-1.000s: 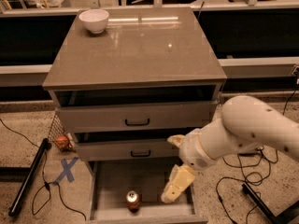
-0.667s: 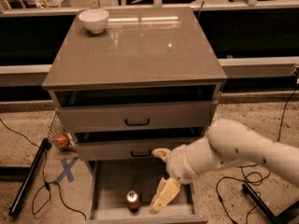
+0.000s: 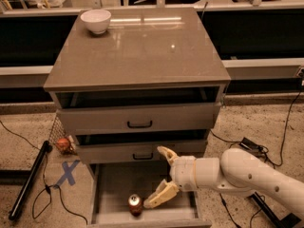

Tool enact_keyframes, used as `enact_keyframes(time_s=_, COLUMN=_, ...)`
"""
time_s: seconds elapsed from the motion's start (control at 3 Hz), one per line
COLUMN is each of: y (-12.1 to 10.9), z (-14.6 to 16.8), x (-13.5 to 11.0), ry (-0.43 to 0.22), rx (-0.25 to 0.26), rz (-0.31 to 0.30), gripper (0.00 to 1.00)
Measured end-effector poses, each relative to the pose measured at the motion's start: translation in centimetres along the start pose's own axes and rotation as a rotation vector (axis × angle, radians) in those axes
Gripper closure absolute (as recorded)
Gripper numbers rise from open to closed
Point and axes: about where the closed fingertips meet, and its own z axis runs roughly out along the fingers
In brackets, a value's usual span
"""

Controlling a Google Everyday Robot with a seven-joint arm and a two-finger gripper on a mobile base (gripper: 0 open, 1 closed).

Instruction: Pick coke can from bottom drawer and place on counter

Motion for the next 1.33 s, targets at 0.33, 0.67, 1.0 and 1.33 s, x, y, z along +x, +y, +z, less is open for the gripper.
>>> enact_keyframes(time_s=0.33, y=-2.9, z=0.8, x=2.0, ry=-0.051, rx=0.047, rz=0.025, gripper=0.0)
enact_keyframes(time_s=0.67, y=-5.6, z=4.3, x=10.8, ry=-0.053, rx=0.17, rz=-0.056, gripper=0.0)
enact_keyframes(time_s=1.0, y=-7.2, z=5.1, x=15.9, ry=-0.023, rx=0.261, rz=-0.105, gripper=0.0)
enact_keyframes(time_s=1.33, y=-7.1, z=5.1, x=15.9, ry=-0.024, rx=0.261, rz=-0.104, gripper=0.0)
